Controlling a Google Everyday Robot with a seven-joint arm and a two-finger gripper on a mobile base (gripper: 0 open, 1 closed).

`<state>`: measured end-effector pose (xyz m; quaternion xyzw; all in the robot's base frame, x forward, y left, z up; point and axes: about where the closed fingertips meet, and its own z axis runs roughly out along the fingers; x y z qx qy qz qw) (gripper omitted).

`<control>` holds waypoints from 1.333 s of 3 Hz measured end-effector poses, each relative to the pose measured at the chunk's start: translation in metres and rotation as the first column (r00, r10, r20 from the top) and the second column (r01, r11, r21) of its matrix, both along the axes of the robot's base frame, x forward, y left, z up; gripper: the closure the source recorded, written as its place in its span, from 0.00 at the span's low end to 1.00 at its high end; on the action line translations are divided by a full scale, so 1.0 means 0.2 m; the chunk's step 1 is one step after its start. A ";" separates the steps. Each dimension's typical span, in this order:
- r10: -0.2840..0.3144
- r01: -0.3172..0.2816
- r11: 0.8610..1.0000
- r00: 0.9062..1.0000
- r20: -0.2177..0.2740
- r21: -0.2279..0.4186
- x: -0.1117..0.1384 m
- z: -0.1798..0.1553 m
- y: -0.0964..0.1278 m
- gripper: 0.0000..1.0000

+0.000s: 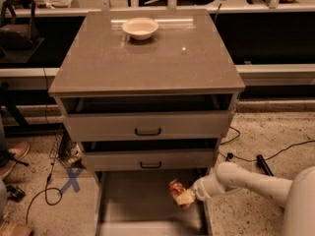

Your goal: Place coke can into bottom drawer

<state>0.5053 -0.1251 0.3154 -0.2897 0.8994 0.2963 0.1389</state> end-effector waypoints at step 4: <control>0.014 -0.001 0.997 0.986 -0.167 0.076 0.01 -0.71 0.36 0.29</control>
Offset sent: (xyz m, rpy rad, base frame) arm 0.0076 0.0479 -0.1339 0.0551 0.1366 -0.0319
